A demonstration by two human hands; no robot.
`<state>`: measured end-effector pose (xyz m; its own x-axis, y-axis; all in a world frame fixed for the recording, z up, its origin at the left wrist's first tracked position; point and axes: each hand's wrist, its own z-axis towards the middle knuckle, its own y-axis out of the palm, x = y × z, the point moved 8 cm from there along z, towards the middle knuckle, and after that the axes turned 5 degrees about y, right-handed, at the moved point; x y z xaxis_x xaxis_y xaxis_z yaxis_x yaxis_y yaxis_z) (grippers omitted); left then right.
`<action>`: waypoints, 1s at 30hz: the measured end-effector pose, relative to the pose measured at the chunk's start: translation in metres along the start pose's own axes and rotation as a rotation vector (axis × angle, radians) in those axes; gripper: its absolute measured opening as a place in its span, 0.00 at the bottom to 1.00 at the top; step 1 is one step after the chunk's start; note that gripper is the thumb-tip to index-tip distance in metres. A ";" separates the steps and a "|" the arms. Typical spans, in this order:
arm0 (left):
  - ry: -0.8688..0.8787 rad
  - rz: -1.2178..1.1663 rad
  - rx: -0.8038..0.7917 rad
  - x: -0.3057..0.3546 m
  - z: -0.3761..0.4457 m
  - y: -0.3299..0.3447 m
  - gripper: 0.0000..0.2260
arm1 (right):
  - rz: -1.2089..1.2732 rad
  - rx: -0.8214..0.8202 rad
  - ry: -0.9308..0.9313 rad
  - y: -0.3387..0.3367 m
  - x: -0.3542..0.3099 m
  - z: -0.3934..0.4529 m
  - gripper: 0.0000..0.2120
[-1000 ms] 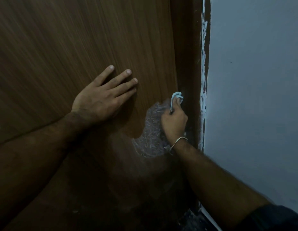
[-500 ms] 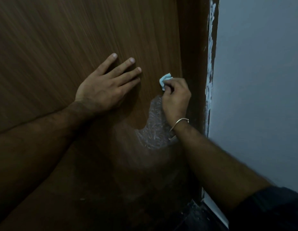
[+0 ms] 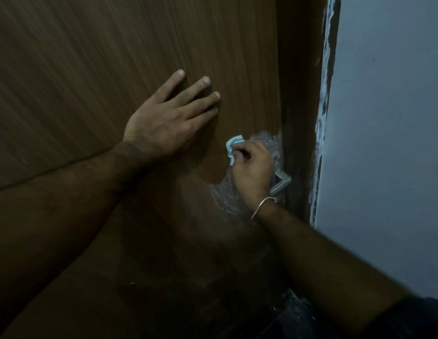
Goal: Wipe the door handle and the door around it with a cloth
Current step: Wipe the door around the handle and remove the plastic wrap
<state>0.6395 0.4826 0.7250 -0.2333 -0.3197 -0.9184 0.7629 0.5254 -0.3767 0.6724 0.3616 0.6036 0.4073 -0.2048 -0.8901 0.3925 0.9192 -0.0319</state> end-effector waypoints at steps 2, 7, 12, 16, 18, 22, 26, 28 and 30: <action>0.007 -0.009 0.020 0.000 0.001 -0.002 0.24 | 0.050 0.082 0.082 -0.006 0.004 0.013 0.08; -0.010 -0.109 0.073 -0.002 0.000 -0.004 0.20 | 0.035 -0.072 -0.104 0.025 -0.015 -0.028 0.08; -0.023 -0.072 0.077 -0.001 -0.001 -0.001 0.19 | 0.116 0.033 0.109 0.016 0.020 -0.034 0.08; -0.024 -0.067 0.095 -0.002 -0.001 0.000 0.19 | 0.122 -0.100 -0.008 0.041 0.006 -0.063 0.08; -0.020 -0.057 0.097 -0.001 -0.002 0.000 0.19 | 0.112 -0.137 0.033 0.041 0.019 -0.077 0.08; 0.001 -0.101 0.087 -0.002 -0.001 0.001 0.20 | 0.169 -0.049 0.137 0.044 0.025 -0.071 0.08; 0.005 -0.105 0.061 -0.001 -0.001 0.002 0.20 | 0.143 -0.170 0.070 0.054 0.027 -0.086 0.07; -0.002 -0.098 0.056 -0.002 -0.001 0.001 0.20 | 0.167 -0.084 0.186 0.047 0.041 -0.079 0.08; -0.006 -0.095 0.066 -0.003 -0.001 -0.001 0.20 | 0.186 -0.023 0.215 0.045 0.042 -0.075 0.08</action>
<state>0.6386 0.4833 0.7278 -0.3028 -0.3708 -0.8780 0.7757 0.4394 -0.4531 0.6449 0.4193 0.5303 0.2854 0.0418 -0.9575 0.3073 0.9423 0.1327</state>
